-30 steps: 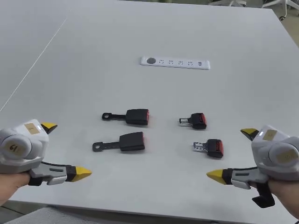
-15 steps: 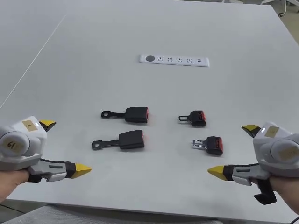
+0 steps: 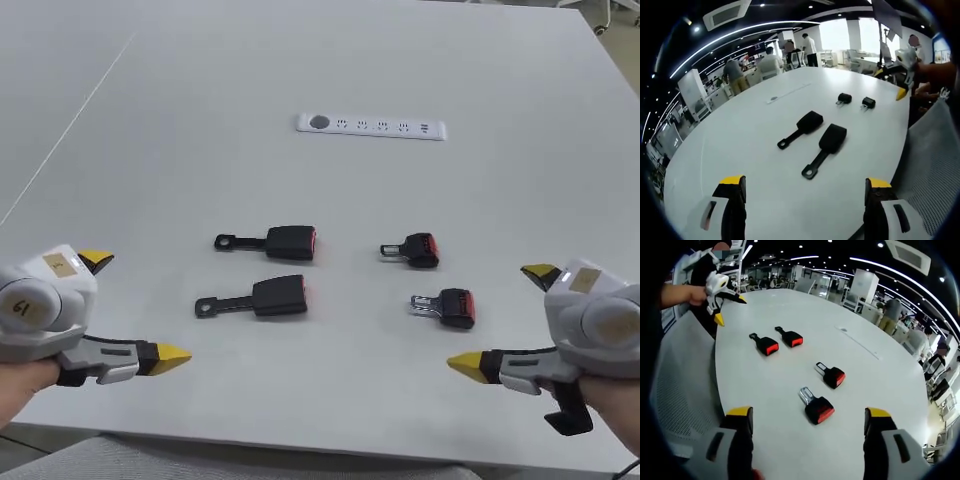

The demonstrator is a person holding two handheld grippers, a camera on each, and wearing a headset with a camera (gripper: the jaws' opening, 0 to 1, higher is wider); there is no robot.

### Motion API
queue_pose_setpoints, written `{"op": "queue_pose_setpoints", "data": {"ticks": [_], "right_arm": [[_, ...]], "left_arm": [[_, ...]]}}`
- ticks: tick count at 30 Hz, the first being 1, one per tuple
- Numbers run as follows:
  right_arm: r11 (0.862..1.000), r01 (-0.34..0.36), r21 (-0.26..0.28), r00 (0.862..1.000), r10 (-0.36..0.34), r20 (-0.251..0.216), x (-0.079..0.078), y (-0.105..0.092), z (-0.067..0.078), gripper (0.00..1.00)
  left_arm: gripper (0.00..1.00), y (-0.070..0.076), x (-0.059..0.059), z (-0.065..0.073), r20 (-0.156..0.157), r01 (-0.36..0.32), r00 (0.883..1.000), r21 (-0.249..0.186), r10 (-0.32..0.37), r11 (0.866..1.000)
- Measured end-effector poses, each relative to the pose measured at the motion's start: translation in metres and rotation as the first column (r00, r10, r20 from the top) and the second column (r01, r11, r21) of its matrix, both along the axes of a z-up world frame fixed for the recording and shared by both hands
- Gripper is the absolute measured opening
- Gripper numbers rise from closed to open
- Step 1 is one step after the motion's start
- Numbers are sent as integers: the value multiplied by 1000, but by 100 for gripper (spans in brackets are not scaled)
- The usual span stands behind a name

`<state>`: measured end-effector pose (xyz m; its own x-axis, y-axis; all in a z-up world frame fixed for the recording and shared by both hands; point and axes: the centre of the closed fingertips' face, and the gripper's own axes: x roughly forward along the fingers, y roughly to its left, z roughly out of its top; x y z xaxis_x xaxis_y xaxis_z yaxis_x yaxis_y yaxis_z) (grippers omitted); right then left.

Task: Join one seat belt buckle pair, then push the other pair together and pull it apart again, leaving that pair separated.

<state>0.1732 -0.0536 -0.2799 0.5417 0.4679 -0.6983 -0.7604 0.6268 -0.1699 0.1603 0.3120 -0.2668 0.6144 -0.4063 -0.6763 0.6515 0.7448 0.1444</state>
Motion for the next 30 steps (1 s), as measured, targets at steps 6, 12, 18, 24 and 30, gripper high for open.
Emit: {"op": "queue_pose_setpoints", "data": {"ticks": [6, 12, 18, 24, 30], "right_arm": [[1000, -14, -10, 1000, 14, 5, -1, 2, 0, 92], [1000, -10, 3, 1000, 10, 5, 0, 2, 2, 89], [1000, -17, 2, 1000, 17, -2, 0, 1, 2, 86], [1000, -8, 19, 1000, 8, 10, 4, 0, 6, 80], [998, -55, -11, 998, 55, -8, 3, 3, 0, 79]], "left_arm": [[100, -3, -1, -2, -4, -1, 1000, -14, 1, 1000], [100, -5, -2, -1, 2, 0, 1000, -28, 0, 1000], [90, -3, 3, 4, 39, 0, 999, -6, 0, 1000], [87, -9, 5, 2, 42, 44, 998, 17, -45, 999], [73, -11, 16, 9, 106, 59, 992, 28, -61, 998]]}}
